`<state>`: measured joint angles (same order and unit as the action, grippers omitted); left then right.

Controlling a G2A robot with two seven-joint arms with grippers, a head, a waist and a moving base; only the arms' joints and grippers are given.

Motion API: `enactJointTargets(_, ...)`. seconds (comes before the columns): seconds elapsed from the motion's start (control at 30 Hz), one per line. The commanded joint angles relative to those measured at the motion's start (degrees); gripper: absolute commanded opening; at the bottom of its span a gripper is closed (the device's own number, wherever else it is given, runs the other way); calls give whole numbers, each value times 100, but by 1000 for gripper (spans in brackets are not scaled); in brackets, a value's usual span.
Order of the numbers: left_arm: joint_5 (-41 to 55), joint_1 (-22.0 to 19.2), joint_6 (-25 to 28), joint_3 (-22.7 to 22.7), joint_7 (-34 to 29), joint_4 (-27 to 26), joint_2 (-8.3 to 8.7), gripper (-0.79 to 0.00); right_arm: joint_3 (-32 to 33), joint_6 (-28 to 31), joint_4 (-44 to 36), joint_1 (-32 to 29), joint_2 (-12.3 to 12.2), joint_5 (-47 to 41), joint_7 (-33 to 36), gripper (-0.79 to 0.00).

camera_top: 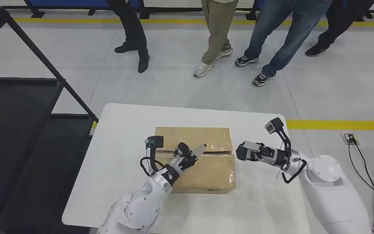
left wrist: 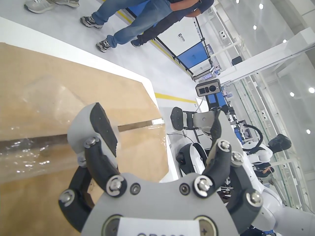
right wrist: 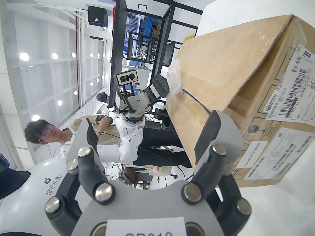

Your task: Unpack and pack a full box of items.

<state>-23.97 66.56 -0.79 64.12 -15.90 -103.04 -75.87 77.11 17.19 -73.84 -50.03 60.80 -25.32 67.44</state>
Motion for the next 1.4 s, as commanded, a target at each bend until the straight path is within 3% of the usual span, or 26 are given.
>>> enactJointTargets(0.0,1,-38,-11,-39,-30,50,-10,0,7,23,14,-17,-6,-16,1,0)
enactJointTargets(0.23,220,-36,42,6,104,-18,-38,0,20,66,43,-58,-25,-68,18,0)
enactJointTargets(0.53,1117,323,240,630,142,-568,1,0,-87,48,148,74,-22,-89,25,0)
enactJointTargets(0.73,1604,343,122,832,-391,-560,31,0,-140,82,219,142,-21,-114,42,0)
enactJointTargets(1.07,1295,-182,3,224,-617,-67,-35,0,-79,200,322,67,-51,-205,68,0)
enactJointTargets(1.37,944,-352,21,-237,-598,82,-94,0,-12,232,288,-30,-84,-254,64,0)
